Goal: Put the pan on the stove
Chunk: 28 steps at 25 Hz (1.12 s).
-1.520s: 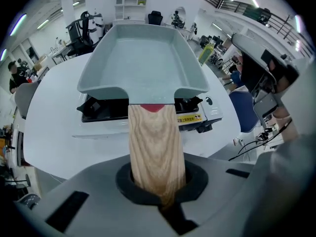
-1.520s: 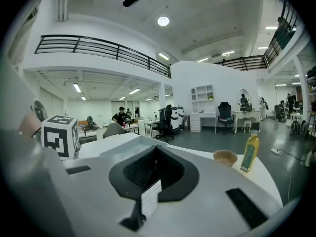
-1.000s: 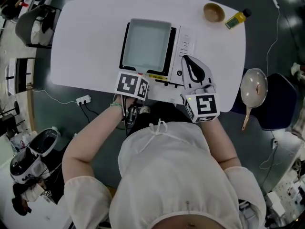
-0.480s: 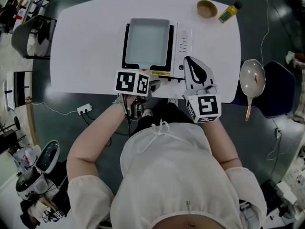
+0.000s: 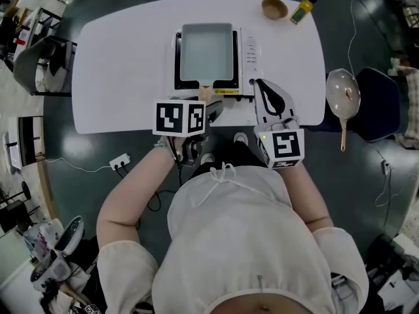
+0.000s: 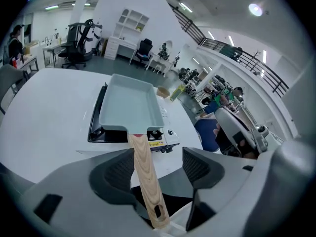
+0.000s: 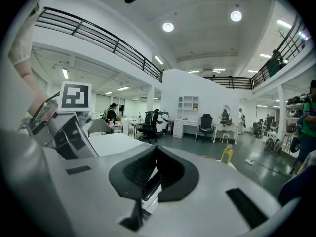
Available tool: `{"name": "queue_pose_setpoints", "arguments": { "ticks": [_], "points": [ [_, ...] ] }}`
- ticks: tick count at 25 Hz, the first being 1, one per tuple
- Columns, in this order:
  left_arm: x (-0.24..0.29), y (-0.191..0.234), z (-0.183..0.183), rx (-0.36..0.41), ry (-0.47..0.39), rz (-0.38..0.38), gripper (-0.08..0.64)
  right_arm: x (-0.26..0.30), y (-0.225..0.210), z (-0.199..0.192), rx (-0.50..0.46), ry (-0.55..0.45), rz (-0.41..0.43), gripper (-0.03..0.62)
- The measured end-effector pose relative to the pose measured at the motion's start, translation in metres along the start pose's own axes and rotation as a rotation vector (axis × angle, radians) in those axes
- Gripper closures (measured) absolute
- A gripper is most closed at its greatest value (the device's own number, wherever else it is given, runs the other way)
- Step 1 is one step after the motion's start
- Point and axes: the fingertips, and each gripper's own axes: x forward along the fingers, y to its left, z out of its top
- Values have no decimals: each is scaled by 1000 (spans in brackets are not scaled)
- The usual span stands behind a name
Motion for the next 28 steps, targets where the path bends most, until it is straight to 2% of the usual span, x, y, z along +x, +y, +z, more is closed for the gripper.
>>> {"name": "queue_pose_setpoints", "arguments": {
  "ticks": [1,3,8,9,16,19,23,26,28],
  "points": [
    [-7,-2,1,19,-20,4,245,-4,3,3,-4,-5,-9,588],
    [-22,-4,5,60,-66,16,338,-13,11,7,-10,-13,-27,588],
    [-55,-7,10,138,-170,46,519,-35,29,14,-28,-30,-68,588],
    [-63,-9,11,154,-194,39,534,-39,33,15,-32,-33,-75,588],
    [-110,-25,9,363,-372,-1,540,-70,54,28,-41,-80,-120,588],
    [-137,-28,13,452,-497,-1,538,-82,62,37,-48,-112,-125,588],
    [-173,-25,13,535,-664,11,538,-94,73,45,-65,-142,-126,588],
    [-194,-27,7,603,-788,-16,538,-100,79,48,-86,-153,-143,588],
    [-201,-23,1,623,-832,-19,538,-102,83,49,-93,-162,-146,588]
  ]
}}
